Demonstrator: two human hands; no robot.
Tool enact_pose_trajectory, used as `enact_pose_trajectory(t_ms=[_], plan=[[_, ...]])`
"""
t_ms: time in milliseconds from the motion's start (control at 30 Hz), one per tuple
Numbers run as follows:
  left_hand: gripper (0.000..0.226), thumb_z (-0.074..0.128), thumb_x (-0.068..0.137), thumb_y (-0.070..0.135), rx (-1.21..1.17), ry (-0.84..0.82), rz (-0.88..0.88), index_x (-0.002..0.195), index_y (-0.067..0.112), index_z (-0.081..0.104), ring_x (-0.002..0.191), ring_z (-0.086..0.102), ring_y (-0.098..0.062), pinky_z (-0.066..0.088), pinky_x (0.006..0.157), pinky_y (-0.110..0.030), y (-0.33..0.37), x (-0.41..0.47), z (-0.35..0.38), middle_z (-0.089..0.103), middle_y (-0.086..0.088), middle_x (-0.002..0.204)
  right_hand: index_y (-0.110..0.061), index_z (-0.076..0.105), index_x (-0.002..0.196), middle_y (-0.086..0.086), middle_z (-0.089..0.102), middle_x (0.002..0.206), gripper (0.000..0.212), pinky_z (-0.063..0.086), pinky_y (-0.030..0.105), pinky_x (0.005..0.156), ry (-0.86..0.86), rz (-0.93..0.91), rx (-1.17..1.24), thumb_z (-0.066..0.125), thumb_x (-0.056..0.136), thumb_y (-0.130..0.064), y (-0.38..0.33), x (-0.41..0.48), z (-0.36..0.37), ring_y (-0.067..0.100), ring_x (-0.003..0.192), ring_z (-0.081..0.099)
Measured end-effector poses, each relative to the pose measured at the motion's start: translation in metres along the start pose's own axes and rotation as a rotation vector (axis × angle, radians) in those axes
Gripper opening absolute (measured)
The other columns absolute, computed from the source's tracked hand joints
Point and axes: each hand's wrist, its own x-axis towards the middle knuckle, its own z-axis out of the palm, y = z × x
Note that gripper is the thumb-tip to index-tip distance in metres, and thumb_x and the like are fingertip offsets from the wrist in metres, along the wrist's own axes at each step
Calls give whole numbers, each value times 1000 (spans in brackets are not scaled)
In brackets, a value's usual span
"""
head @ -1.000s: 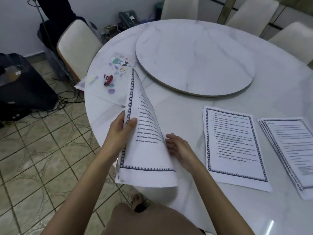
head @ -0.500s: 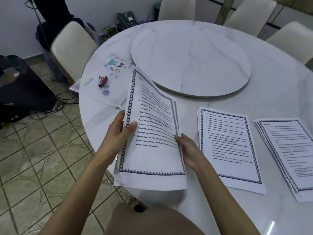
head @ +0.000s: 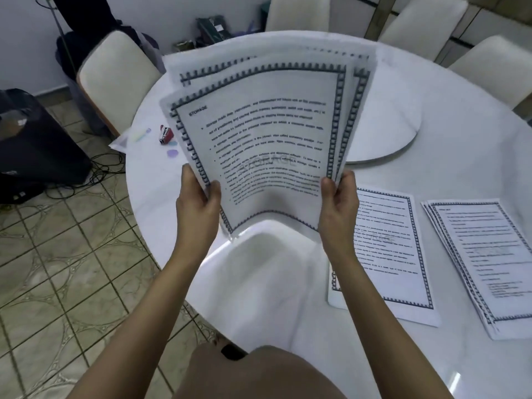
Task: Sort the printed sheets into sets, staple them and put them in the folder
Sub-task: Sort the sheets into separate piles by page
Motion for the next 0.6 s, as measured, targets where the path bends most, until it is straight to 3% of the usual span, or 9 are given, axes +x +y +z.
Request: enact_pose_trajectory(t_ms=[100,200,233,300,400,500,567,600], plan=[[31,46,92,10,-74,-2,4,106,37,42,99,54,12,45,85,-13,-6,-2,3,58,38,100,-32,47,93,-23,56,78,17,42,16,69,36,-4,6,44,97,-15,3,-8,-1,0,72,48],[23,49,93,15,-49,-42,-130,107,32,44,96,56,-7,48,90,-26,-28,-8,6,58,18,99,-27,50,97,-11,61,87,8,48,26,79,-24,107,-14,46,96,-19,22,-22,-3,5,81,57],[20,49,94,16,-17,-65,-194,100,34,45,92,54,-12,47,91,-36,-37,-11,7,56,12,94,-26,51,100,-6,62,92,9,49,25,83,-54,168,-24,47,96,-20,31,-26,-3,2,84,58],[17,47,95,19,52,-141,-291,96,36,48,91,52,-15,46,92,-43,-48,-15,8,56,10,90,-29,50,110,-13,61,103,19,45,8,86,-104,258,-41,48,95,-18,43,-33,-4,-15,93,55],[15,44,97,21,80,-209,-337,107,30,50,97,52,-16,43,91,-35,-50,-20,10,57,16,92,-33,51,108,-20,59,106,21,41,3,83,-117,326,-64,49,95,-17,50,-36,-4,-19,94,54],[23,43,98,23,71,-197,-316,119,25,52,105,54,-15,43,94,-32,-47,-20,14,59,12,104,-19,53,119,-11,60,111,24,42,3,87,-74,337,-64,49,95,-18,47,-34,-7,-7,100,55],[29,42,98,24,53,-183,-299,125,20,51,110,55,-16,43,96,-32,-41,-19,20,60,8,113,-14,52,120,-7,60,110,26,44,10,88,-53,316,-81,48,95,-21,44,-30,-14,-1,99,55],[30,43,98,24,43,-176,-293,125,18,51,112,55,-16,44,97,-33,-38,-19,24,60,6,116,-12,54,114,-5,61,101,22,46,15,82,-41,302,-102,48,95,-22,43,-27,-20,-1,89,55]])
